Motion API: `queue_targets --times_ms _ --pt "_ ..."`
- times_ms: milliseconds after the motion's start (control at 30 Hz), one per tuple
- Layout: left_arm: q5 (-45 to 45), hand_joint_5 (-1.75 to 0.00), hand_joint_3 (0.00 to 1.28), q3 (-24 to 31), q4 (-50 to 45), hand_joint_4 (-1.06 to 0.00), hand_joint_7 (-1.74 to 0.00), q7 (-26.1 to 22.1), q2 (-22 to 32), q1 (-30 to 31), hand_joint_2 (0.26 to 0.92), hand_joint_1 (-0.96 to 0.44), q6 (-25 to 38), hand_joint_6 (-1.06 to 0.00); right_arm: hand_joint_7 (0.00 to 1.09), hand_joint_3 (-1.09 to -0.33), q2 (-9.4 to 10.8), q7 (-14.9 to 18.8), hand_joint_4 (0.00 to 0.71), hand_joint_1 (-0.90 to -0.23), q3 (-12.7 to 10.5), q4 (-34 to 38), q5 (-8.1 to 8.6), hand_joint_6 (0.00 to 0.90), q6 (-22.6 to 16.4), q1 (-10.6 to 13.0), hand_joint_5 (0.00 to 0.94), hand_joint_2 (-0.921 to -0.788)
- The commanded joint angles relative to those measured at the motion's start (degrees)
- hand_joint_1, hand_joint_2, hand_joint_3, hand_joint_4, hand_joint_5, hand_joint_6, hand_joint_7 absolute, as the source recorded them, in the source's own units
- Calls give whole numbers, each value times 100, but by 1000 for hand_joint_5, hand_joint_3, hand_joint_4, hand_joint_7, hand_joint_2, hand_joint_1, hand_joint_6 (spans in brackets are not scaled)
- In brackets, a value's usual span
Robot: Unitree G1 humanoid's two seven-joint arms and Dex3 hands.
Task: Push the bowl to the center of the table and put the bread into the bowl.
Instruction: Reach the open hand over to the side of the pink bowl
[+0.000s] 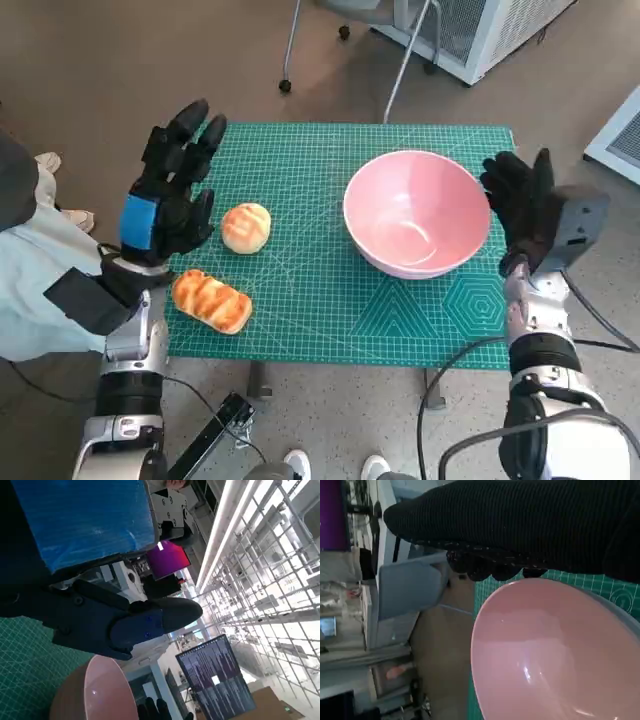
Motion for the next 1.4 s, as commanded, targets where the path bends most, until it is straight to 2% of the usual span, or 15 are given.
queue_targets --times_ms 33,167,267,700,867,1167,1400 --pt "57 0 515 43 78 -297 -424 46 94 31 921 -695 -81 -114 260 -829 179 20 251 -658 16 89 -39 174 76 0 11 -921" --pt "72 0 515 41 95 -297 -418 77 90 33 921 -695 -119 -118 257 -834 299 26 252 -651 -41 88 14 173 81 -26 10 -921" --pt "87 0 515 44 103 -297 -414 97 93 33 921 -694 -150 -121 254 -833 387 21 252 -670 -50 86 20 171 85 -50 9 -921" --pt "12 -1 523 78 181 -297 -392 90 95 22 921 -693 -193 -131 244 -870 693 1 244 -665 120 83 -136 154 62 -63 1 -921" --pt "-18 -1 523 89 245 -297 -383 75 78 -3 921 -694 -198 -132 241 -874 810 16 241 -667 140 78 -113 149 69 -45 1 -921" --pt "-38 -1 522 72 343 -298 -368 54 45 -65 921 -699 -234 -139 246 -867 982 125 257 -627 62 81 -12 168 107 -62 7 -921" --pt "-46 -1 521 62 485 -297 -358 23 32 -137 921 -702 -297 -143 239 -860 1085 186 254 -623 42 77 -5 168 85 -73 4 -921"
